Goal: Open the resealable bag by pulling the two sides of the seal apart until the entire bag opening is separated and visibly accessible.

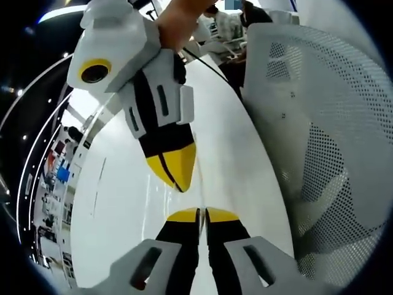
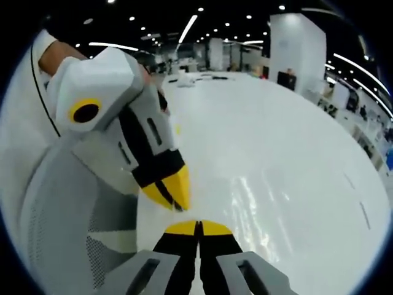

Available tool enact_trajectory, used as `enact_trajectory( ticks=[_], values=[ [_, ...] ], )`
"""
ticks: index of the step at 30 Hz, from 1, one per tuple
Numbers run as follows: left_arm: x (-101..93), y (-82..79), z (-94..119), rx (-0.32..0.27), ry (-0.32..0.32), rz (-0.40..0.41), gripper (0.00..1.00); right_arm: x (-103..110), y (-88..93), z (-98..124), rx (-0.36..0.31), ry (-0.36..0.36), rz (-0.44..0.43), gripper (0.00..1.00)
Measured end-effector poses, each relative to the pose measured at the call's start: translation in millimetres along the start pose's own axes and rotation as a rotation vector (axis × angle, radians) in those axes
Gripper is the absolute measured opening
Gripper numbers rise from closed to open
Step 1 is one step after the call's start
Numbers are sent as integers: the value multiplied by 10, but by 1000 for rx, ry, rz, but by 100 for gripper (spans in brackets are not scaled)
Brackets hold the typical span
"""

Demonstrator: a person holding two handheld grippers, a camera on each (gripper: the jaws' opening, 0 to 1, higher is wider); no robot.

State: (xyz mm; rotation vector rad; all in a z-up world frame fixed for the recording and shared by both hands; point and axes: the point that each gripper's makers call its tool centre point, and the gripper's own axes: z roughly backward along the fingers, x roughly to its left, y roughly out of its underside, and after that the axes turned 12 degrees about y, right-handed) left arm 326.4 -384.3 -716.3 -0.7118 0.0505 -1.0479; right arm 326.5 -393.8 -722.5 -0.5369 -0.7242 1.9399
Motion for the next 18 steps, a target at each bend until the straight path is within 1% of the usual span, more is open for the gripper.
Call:
enact_trajectory(
  ticks=[3, 4, 7, 10, 14, 18],
  values=[
    [-2, -3, -2, 0, 0, -3, 0, -5, -5, 0, -2, 2, 0, 0],
    [-4, -2, -14, 12, -3, -8, 0, -17, -29, -2, -11, 7, 0, 0],
    [-13, 7, -48, 21, 8, -12, 0, -26, -49, 6, -11, 12, 18, 0],
    [-5, 23, -77, 25, 28, -4, 0, -120, -112, 56, -27, 51, 26, 0],
    [12, -7, -103, 28, 39, -11, 0, -176, -108, 86, -27, 78, 24, 0],
    [-6, -4, -116, 34, 47, -13, 0, -174, -102, 85, -24, 83, 28, 0]
  ],
)
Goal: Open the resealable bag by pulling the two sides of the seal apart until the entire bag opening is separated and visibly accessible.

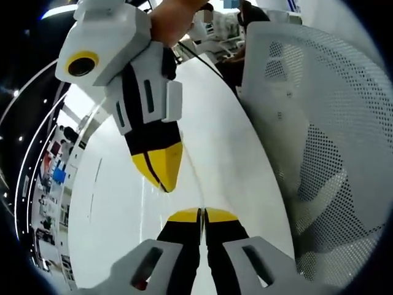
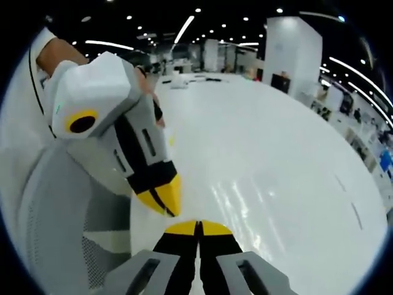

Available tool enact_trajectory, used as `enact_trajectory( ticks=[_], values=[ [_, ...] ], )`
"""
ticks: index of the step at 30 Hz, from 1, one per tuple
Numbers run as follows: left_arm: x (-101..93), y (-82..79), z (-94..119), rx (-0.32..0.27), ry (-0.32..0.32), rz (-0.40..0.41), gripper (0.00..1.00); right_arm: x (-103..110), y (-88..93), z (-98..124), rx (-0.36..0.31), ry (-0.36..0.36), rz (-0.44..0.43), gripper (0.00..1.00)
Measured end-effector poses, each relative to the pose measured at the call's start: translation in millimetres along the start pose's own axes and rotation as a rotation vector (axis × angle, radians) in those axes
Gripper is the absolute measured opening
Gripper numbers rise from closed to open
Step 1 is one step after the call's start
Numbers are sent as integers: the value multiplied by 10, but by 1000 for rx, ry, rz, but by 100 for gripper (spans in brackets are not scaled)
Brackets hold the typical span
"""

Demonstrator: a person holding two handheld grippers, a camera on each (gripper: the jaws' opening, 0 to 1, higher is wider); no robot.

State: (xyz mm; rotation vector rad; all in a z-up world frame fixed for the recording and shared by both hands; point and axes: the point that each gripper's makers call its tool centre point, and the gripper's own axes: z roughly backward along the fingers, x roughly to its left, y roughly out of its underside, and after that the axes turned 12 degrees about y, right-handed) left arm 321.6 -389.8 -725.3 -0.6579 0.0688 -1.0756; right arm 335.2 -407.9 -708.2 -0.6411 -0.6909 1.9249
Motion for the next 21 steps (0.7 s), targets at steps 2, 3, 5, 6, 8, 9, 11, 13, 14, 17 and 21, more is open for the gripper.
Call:
enact_trajectory(
  ticks=[2, 3, 5, 6, 8, 9, 11, 13, 14, 17, 21],
  values=[
    [-6, -1, -4, 3, 3, -1, 0, -5, -2, 4, 2, 5, -2, 0],
    [-4, -6, -2, 4, 3, -1, 0, -15, -4, 6, 2, 11, 1, 0],
    [-4, -15, 4, 5, 2, 0, 0, -28, -7, 8, 3, 18, -1, 0],
    [-5, -16, 5, 7, 4, -1, 0, -37, -11, 11, 2, 23, 2, 0],
    [-1, -16, 12, 11, 4, -2, 0, -66, -20, 9, -2, 34, 5, 0],
    [4, -16, 19, 12, 2, 1, 0, -80, -32, 12, -5, 41, 2, 0],
    [11, -11, 21, 12, -1, 8, 0, -97, -42, 11, -8, 47, 3, 0],
    [9, -6, 20, 13, -2, 12, 0, -100, -43, 7, -7, 48, 6, 0],
    [6, -4, 20, 14, -2, 13, 0, -98, -45, 5, -7, 47, 9, 0],
    [0, 4, 14, 15, -1, 13, 0, -116, -44, -3, -4, 53, 17, 0],
    [-8, 8, 1, 14, 5, 20, 0, -207, -81, 4, -9, 91, 24, 0]
  ],
)
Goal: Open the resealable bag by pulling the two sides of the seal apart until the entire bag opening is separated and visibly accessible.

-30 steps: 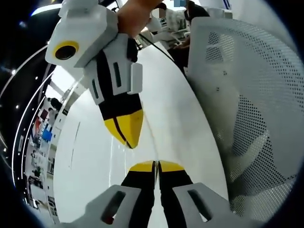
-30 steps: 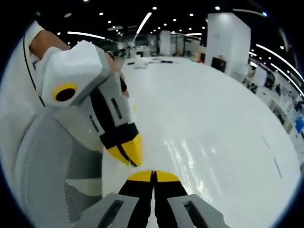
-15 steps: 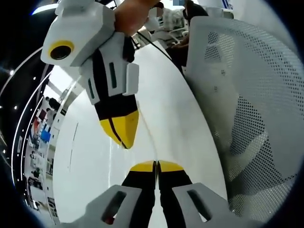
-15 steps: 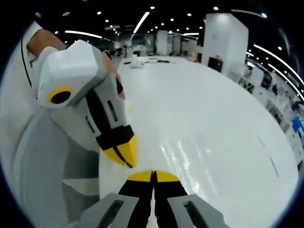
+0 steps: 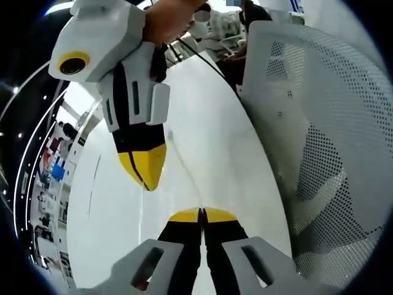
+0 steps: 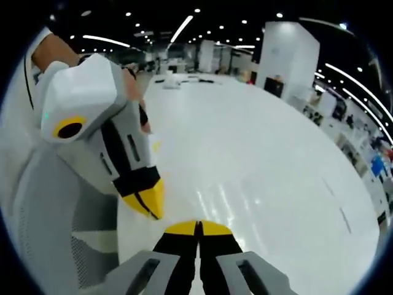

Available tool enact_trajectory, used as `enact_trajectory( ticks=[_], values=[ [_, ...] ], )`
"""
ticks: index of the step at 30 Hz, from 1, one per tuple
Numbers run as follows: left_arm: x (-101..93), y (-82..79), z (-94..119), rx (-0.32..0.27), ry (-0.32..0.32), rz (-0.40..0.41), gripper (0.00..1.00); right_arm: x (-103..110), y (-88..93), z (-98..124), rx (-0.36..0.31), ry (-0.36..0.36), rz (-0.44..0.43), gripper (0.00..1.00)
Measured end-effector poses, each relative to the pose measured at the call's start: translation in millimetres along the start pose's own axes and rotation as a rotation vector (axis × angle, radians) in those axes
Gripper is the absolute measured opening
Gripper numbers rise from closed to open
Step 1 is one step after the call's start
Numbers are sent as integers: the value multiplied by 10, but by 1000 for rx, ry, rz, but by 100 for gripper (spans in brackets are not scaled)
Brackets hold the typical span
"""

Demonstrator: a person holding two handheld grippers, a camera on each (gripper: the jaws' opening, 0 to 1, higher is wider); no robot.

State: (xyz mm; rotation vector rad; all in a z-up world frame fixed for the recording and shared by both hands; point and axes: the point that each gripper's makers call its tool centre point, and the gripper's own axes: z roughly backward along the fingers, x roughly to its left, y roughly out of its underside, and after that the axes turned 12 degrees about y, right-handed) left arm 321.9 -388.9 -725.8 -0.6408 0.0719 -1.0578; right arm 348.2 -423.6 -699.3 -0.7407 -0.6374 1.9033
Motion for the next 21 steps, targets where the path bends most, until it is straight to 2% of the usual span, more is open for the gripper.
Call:
enact_trajectory(
  ticks=[10, 21],
  values=[
    [72, -8, 12, 5, -3, 14, 0, -233, -105, 36, -34, 92, 31, 0],
    [234, -27, 71, 3, -43, 84, 0, -418, -355, 184, -132, 207, 112, 0]
  ],
)
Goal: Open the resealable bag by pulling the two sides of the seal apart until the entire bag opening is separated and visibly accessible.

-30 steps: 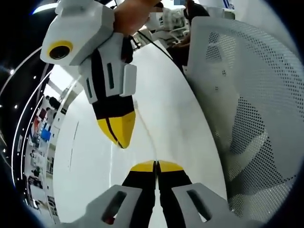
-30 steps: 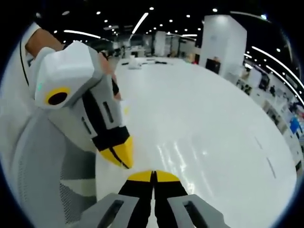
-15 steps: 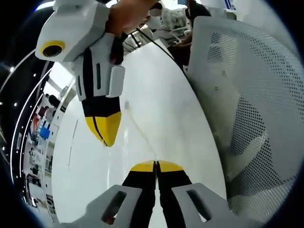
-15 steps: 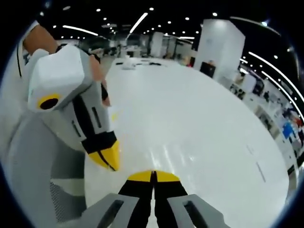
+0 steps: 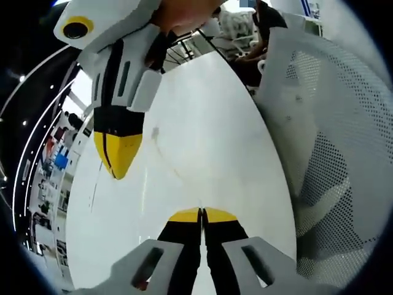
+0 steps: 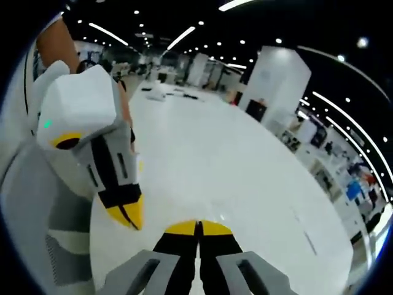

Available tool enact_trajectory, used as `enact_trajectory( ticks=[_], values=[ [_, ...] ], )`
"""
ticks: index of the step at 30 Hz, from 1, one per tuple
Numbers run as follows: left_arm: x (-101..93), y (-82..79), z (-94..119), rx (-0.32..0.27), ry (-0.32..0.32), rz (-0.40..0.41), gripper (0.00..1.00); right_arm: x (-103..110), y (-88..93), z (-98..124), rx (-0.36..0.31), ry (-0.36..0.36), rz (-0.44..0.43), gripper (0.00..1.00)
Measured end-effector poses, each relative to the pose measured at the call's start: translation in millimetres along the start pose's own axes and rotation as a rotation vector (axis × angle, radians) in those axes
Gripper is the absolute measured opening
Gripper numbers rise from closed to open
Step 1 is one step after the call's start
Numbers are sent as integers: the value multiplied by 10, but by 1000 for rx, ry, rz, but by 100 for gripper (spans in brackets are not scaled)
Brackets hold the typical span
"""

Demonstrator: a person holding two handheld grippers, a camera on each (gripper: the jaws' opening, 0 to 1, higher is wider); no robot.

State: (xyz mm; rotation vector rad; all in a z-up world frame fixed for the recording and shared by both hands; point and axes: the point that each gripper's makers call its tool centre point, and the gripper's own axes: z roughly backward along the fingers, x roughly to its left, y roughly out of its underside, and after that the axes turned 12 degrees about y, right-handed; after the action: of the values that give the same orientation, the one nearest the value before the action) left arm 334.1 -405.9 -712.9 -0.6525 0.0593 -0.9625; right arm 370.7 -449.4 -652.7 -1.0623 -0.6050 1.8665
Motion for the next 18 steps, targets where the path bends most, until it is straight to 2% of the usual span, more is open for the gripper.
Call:
enact_trajectory(
  ticks=[9, 18],
  values=[
    [106, 49, 31, 29, -34, 32, 0, -100, -104, 44, -41, 57, 19, 0],
    [138, 44, 24, 39, -36, 49, 0, -208, -137, 45, -42, 105, 23, 0]
  ],
)
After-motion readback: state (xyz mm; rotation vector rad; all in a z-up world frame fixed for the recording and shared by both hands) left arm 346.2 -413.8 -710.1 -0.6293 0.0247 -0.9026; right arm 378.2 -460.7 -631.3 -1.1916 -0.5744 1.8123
